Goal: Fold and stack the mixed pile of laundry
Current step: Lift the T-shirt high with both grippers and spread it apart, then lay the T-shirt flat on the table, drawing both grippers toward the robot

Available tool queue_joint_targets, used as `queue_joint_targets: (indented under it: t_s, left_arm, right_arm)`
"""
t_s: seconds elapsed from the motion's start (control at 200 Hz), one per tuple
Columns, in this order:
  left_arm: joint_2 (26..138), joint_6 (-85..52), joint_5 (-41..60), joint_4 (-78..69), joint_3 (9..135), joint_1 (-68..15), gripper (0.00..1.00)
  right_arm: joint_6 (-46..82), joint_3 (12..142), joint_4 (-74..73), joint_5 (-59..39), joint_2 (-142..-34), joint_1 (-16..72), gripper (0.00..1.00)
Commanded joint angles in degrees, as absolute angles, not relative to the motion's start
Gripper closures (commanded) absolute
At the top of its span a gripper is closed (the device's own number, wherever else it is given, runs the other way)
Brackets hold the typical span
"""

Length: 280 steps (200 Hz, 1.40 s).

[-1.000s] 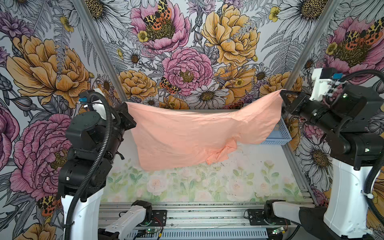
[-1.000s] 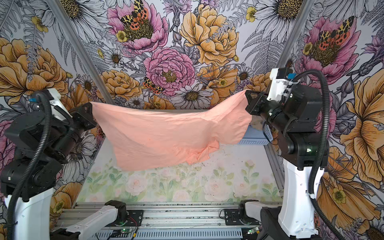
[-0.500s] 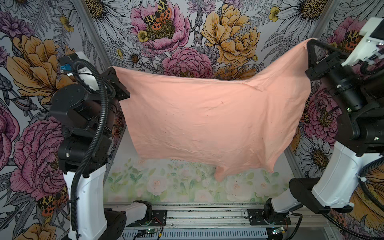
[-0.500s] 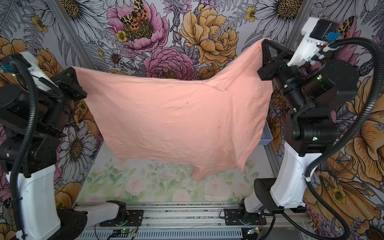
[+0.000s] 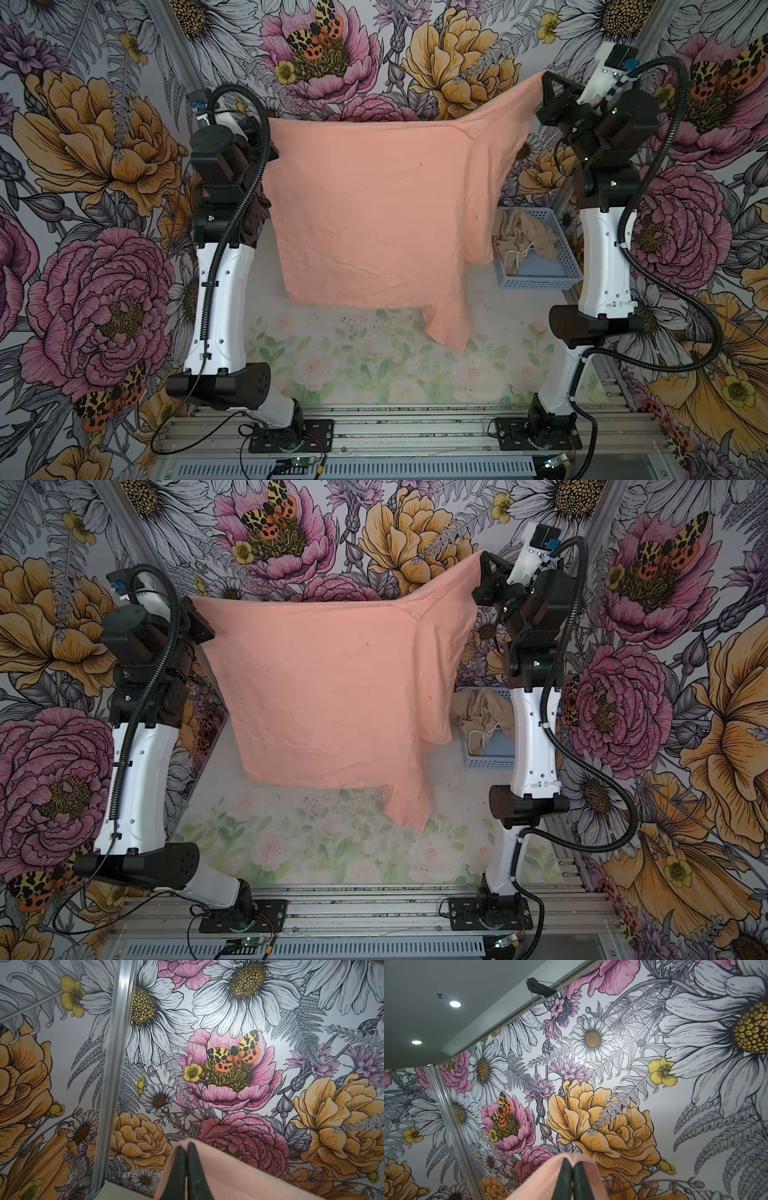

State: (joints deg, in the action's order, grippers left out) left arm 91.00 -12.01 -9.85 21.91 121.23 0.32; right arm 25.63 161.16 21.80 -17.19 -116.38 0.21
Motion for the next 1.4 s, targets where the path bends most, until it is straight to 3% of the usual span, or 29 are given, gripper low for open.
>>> queue_joint_targets:
  t_s: [0.0, 0.21, 0.32, 0.475, 0.756, 0.996, 1.181, 1.396]
  left_arm:
    - [95.2, -12.4, -7.6, 15.7, 127.5, 2.0, 1.00]
    - [101.8, -10.2, -5.5, 18.9, 141.2, 2.2, 1.00]
    - [99.1, -8.9, -4.7, 19.5, 139.4, 2.4, 1.00]
    - [87.0, -8.2, -2.5, 14.7, 118.1, 3.6, 1.00]
    - [61.4, -11.9, 4.0, 10.7, 75.1, 10.0, 1.00]
    - [44.0, -17.2, 6.9, 17.9, 50.8, 11.6, 1.00]
    - [30.9, -28.0, 3.5, 27.1, 36.2, 8.5, 1.00]
    - [20.0, -36.2, -7.3, 41.3, 33.5, 0.8, 1.00]
  right_arm:
    - [24.8, 166.0, 9.9, -15.9, -118.6, -0.3, 1.00]
    - [22.8, 165.8, 6.3, -17.8, -117.9, -2.3, 1.00]
    - [20.7, 165.1, 9.7, -20.4, -116.2, -3.5, 1.00]
    - [17.3, 152.6, 16.9, -26.4, -107.9, -4.6, 1.00]
    - [15.6, 93.0, 6.5, -28.2, -76.6, -3.4, 1.00]
    - [19.1, 57.9, 7.0, -27.3, -56.8, -2.6, 1.00]
    - [21.6, 44.8, 14.9, -26.2, -47.9, -1.9, 1.00]
    - [27.3, 41.8, 27.7, -23.7, -39.0, -1.6, 1.00]
